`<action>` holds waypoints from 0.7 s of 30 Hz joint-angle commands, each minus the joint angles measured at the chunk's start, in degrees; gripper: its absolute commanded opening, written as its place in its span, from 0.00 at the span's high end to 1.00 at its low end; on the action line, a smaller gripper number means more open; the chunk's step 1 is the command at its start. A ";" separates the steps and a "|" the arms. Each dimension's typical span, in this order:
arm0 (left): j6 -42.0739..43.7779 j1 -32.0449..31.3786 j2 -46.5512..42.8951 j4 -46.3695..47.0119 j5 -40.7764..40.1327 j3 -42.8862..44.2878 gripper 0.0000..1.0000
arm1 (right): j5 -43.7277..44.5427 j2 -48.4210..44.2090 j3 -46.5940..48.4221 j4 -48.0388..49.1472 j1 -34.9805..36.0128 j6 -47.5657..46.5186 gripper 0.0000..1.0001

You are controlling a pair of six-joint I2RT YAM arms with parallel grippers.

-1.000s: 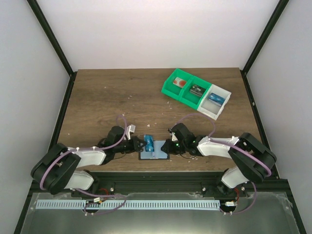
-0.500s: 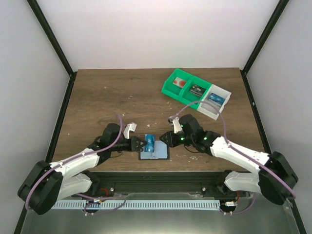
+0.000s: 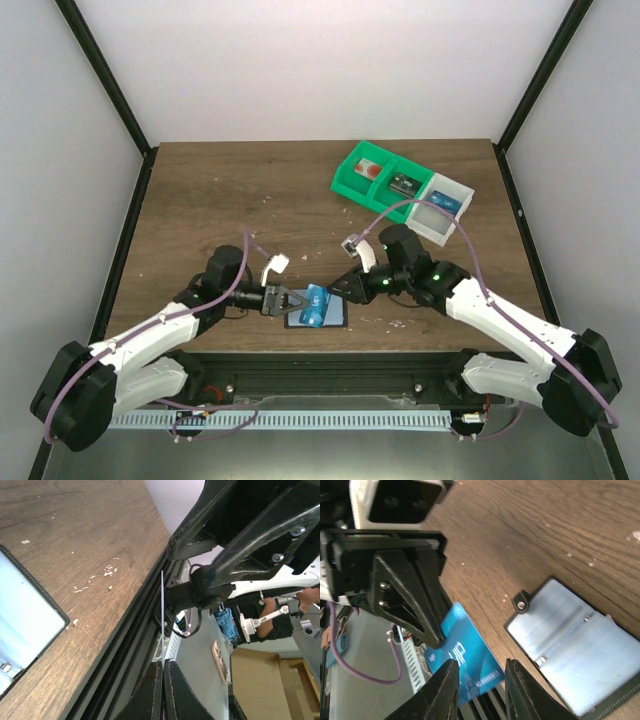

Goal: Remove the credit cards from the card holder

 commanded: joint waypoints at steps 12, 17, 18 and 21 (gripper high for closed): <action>0.03 0.08 1.85 2.35 10.50 1.79 1.00 | -12.63 7.01 7.55 -3.47 -0.19 -7.90 0.70; -0.13 0.04 1.92 2.62 10.39 1.75 1.00 | -13.03 7.72 7.25 -3.06 -0.21 -8.13 0.75; -0.12 0.08 1.99 2.64 10.30 1.65 1.00 | -13.60 7.80 7.14 -2.96 -0.21 -8.10 0.77; -0.30 0.08 2.09 2.65 10.21 1.58 1.00 | -14.87 7.65 6.29 -1.74 -0.21 -7.60 0.82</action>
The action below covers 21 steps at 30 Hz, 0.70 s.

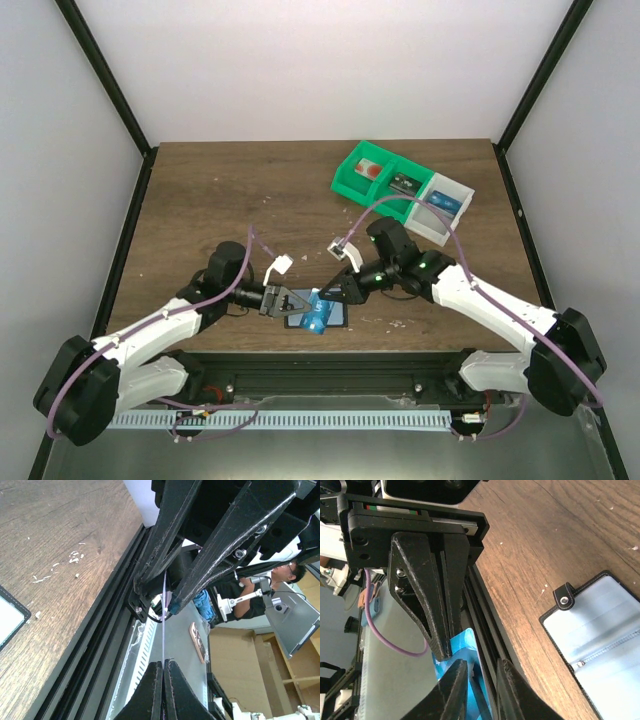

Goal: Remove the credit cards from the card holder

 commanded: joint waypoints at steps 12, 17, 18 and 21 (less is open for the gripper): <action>-0.49 0.04 -0.49 1.76 -0.37 -0.24 0.83 | -8.36 -0.98 -4.56 9.10 -0.21 4.20 1.00; 2.06 0.15 -2.14 -3.05 -5.95 1.95 0.52 | -5.64 -2.10 -5.35 10.75 -0.29 5.96 1.00; 2.56 0.15 -2.62 -4.43 -8.90 2.54 0.49 | -5.01 -2.40 -5.91 11.64 -0.30 6.61 1.00; 4.49 0.13 -4.18 -9.12 -16.46 5.11 0.30 | -2.33 -3.28 -9.99 19.17 -0.54 11.61 0.99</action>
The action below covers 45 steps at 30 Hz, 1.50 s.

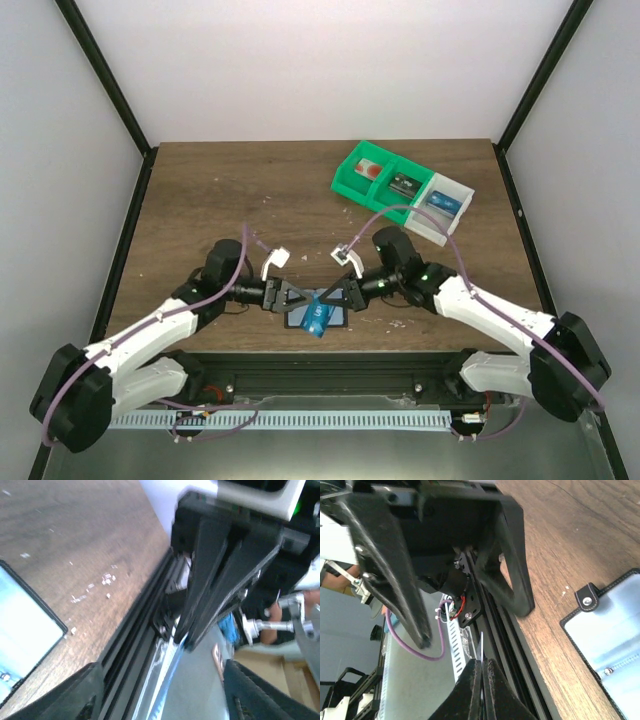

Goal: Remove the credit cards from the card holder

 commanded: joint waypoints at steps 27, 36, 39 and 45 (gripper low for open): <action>20.10 0.13 -15.37 -22.63 -33.87 9.92 0.00 | 37.99 2.46 3.61 14.97 -29.56 19.42 1.00; 20.32 0.14 -15.86 -22.76 -32.38 9.90 0.00 | 58.34 2.25 4.86 19.43 -33.23 18.28 1.00; 19.30 -0.74 -16.83 -22.97 -33.77 9.20 0.00 | 63.75 3.36 4.31 22.69 -33.32 17.60 1.00; 19.21 -2.60 -18.03 -22.93 -35.35 8.94 0.00 | 69.12 9.58 6.68 25.03 -34.28 16.81 1.00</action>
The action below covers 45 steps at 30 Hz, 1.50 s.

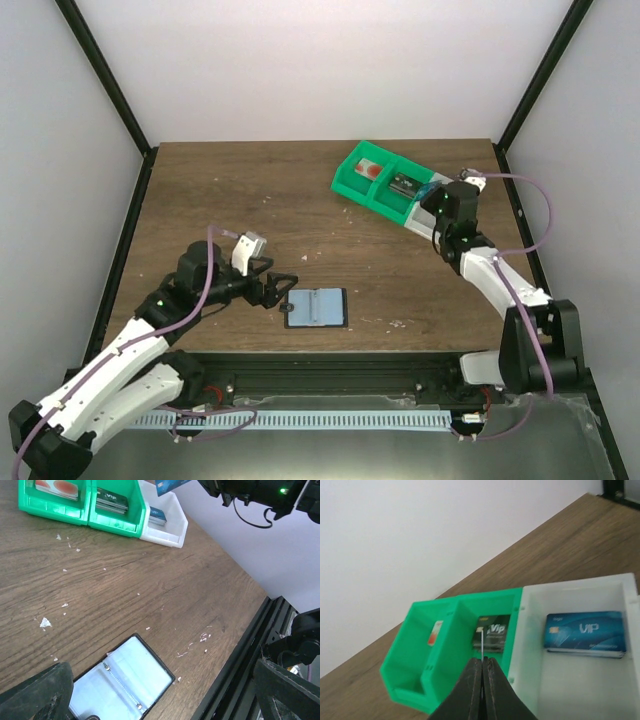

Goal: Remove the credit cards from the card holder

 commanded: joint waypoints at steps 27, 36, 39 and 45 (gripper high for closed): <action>0.07 -4.58 -4.66 0.38 -4.43 -1.21 0.00 | 7.75 20.81 4.84 13.65 -8.49 8.15 0.99; 0.49 -4.66 -6.50 0.42 -4.48 -1.23 0.00 | 2.42 26.38 8.33 15.60 -10.58 6.96 0.99; 0.50 -4.68 -6.62 0.39 -4.67 -1.23 0.00 | 0.96 27.40 8.68 16.51 -11.40 6.60 1.00; 0.43 -4.80 -5.99 0.43 -4.54 -1.23 0.00 | -1.12 29.53 9.84 17.30 -11.61 4.11 1.00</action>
